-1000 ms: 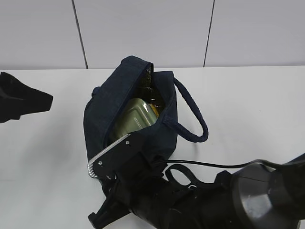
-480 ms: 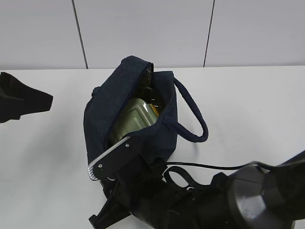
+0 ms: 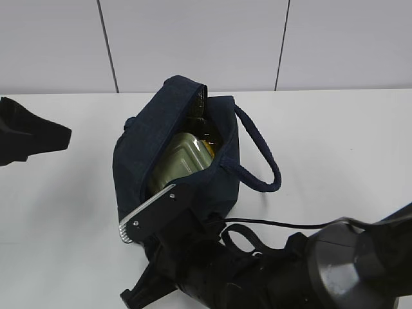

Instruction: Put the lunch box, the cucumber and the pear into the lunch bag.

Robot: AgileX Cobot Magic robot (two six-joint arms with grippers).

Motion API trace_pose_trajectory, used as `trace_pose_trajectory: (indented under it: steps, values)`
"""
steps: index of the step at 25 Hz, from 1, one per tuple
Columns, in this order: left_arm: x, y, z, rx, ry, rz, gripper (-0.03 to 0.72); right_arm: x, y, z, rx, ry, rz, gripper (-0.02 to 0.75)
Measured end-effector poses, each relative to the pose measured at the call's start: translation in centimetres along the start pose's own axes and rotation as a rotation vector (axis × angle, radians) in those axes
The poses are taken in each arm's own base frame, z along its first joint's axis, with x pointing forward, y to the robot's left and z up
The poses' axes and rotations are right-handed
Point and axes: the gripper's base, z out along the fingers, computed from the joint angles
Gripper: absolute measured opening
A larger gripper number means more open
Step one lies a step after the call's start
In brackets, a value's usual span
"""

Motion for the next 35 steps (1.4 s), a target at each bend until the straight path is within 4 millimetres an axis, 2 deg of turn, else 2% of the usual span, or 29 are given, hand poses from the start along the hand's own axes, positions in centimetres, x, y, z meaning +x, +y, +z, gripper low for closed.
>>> trace_pose_trajectory:
  steps: [2,10,18,28,31,35]
  values:
    - [0.0,0.0,0.0,0.000,0.000,0.000,0.239,0.0,0.0,0.0,0.003,0.001,0.005,0.006]
    - [0.0,0.0,0.0,0.000,0.000,0.000,0.238,-0.1,0.0,-0.4,-0.009,0.042,0.003,0.006]
    - [0.0,0.0,0.0,0.002,-0.001,-0.004,0.238,-2.4,0.1,-2.7,-0.046,0.048,-0.025,0.006]
    - [-0.2,0.0,0.1,-0.003,-0.019,-0.014,0.238,-4.8,-0.6,-5.1,-0.009,0.007,-0.092,0.006]
    - [0.1,0.2,0.8,0.004,0.017,-0.009,0.238,-5.5,-0.8,-5.8,-0.012,-0.015,-0.098,0.006]
    - [0.7,0.6,2.8,0.032,0.107,0.025,0.238,-6.2,-0.8,-6.6,-0.017,-0.039,-0.111,0.006]
